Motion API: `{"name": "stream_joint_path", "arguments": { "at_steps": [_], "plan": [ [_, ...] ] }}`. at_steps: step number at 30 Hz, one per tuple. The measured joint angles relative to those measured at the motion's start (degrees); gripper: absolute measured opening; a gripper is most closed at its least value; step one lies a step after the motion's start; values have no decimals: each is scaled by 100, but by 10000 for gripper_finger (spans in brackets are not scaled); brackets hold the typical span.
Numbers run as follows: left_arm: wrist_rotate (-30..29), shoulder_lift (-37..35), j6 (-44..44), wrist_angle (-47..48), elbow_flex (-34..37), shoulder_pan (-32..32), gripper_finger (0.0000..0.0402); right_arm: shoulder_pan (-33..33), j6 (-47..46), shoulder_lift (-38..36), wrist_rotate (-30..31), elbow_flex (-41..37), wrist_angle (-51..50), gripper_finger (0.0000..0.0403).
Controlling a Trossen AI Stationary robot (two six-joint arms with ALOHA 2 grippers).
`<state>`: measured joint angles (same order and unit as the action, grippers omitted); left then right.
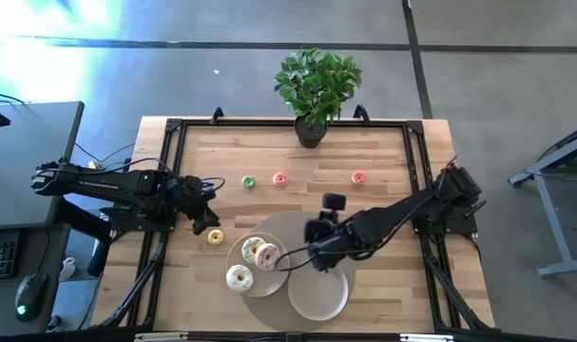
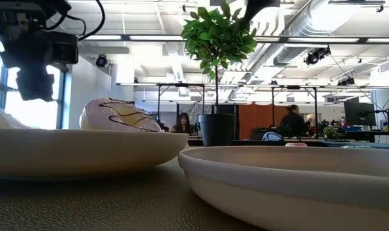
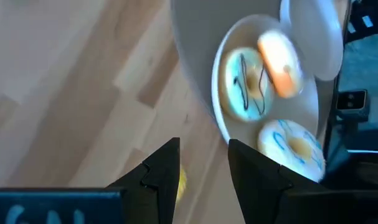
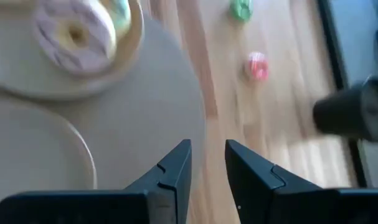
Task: Pick & Place donuts
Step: Put the small green donut on the right white plate
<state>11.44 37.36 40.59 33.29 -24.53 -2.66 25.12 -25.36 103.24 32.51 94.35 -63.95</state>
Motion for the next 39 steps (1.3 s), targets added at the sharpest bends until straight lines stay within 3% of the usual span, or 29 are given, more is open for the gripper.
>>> {"name": "stream_joint_path", "arguments": {
  "at_steps": [5,8,14,19,25,31,39],
  "plan": [
    [-768,-2,-881,-363,-2,0,135,-47,-188,-640,-594,-1771,1172,95],
    [-1010,-1,-888,-200,-2,2,135,-214,-585,-1093,-847,-2672,1706,94],
    [-1387,35,-1207,-18,-2,2,135,-640,-1232,-2180,-1175,-4054,1952,94],
    [-1405,42,-1467,-28,-2,2,135,-799,-1344,-2746,-2229,-5093,2170,95],
    [-1554,44,-1486,-34,-2,2,135,-831,-1944,-2950,-2085,-5821,1850,95],
    [-1847,44,-1485,-45,-2,2,135,-903,-1938,-2952,-1767,-6047,1744,95],
    [-1853,44,-1485,-49,-2,2,135,-1089,-1883,-2974,-1793,-6593,2732,94]
  ]
}}
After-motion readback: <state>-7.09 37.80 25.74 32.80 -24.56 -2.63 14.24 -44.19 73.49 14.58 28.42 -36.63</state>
